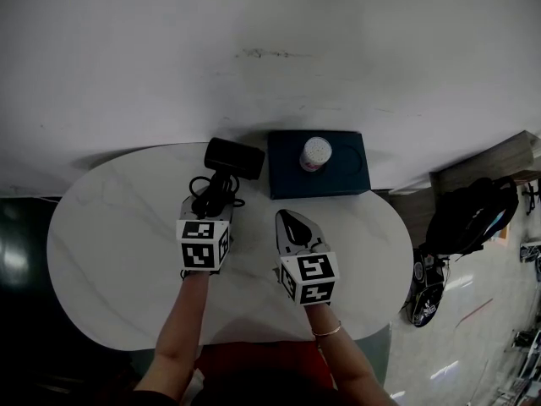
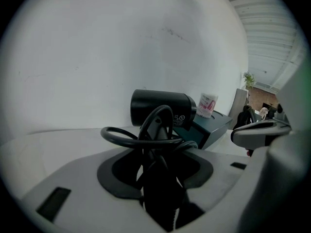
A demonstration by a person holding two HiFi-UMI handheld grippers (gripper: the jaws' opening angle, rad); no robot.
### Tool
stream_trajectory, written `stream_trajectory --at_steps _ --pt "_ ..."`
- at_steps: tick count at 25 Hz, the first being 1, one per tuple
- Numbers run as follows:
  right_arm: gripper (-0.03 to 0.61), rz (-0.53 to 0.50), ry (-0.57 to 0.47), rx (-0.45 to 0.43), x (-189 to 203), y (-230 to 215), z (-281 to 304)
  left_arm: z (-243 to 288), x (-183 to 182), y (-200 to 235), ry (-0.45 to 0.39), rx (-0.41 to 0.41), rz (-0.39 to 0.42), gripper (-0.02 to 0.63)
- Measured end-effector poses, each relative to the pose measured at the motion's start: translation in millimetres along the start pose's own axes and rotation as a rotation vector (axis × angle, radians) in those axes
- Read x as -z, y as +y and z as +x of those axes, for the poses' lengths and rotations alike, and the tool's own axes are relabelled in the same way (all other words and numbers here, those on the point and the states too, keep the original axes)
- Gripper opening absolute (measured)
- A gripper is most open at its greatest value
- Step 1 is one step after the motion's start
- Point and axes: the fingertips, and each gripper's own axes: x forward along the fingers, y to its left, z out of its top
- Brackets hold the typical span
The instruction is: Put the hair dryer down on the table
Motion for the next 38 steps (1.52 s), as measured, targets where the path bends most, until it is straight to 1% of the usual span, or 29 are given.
stream_trajectory --at_steps 12,18,25,32,38 --pt "0.015 0.012 0.034 -0.002 11 -6 10 20 6 4 0.037 -0.029 0.027 0.201" --pt "0.015 0.019 0.043 -0.011 14 -6 13 28 8 3 0.056 -0.024 0.026 0.201" --pt "0.015 0.025 0.053 -0.006 17 -10 16 35 10 5 0.08 -0.039 0.016 0.201" --pt "0.015 0.03 0.062 0.002 20 -12 18 39 11 6 0.103 -0.047 0.036 0.201" --pt "0.015 0.03 0.068 0.003 21 -12 20 42 13 8 0.136 -0.05 0.032 0.201"
